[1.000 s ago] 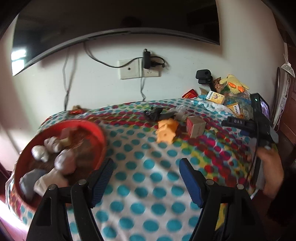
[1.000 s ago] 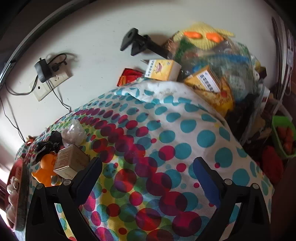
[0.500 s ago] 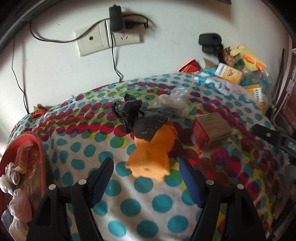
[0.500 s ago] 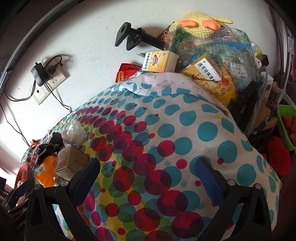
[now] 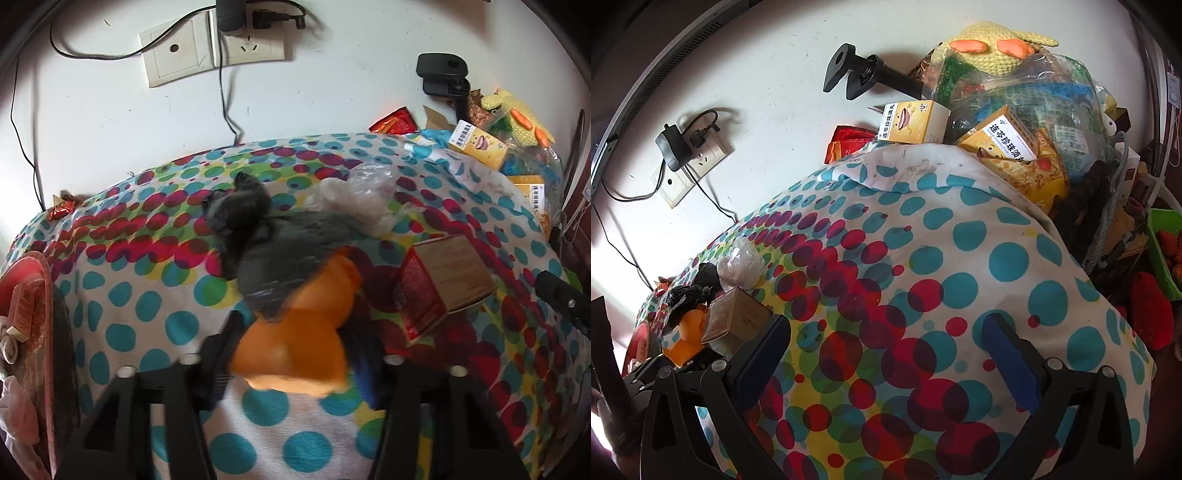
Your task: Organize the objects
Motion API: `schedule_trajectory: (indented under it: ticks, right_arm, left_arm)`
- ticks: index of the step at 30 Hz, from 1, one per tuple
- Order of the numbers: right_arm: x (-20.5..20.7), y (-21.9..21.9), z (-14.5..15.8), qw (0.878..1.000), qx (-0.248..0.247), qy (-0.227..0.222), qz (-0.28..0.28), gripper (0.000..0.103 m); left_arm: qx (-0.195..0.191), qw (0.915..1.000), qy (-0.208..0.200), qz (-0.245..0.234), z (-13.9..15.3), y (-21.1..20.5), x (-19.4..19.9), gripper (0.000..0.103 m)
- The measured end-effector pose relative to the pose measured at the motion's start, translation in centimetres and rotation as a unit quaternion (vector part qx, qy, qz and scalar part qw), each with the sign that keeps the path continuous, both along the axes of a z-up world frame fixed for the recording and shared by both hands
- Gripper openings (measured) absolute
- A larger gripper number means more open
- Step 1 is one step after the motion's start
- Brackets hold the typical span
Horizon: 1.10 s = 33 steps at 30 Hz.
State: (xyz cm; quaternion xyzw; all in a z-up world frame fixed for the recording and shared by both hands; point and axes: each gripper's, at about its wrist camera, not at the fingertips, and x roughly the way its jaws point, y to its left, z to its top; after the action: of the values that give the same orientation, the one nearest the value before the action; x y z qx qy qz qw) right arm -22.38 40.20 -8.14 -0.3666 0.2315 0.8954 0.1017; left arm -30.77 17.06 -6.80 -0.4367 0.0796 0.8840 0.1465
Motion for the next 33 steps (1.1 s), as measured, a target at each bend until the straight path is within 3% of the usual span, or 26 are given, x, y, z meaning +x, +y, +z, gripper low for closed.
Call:
schedule_trajectory:
  ticks: [13, 33]
  right_arm:
    - [-0.1, -0.2, 0.0, 1.0, 0.009, -0.007, 0.0, 0.103]
    - [-0.3, -0.3, 0.0, 1.0, 0.014, -0.011, 0.001, 0.103]
  left_arm:
    - [-0.029, 0.998, 0.049, 0.028, 3.1, 1.9, 3.0, 0.046]
    - [-0.023, 0.9946, 0.085, 0.054, 7.7, 0.0, 3.9, 0.046]
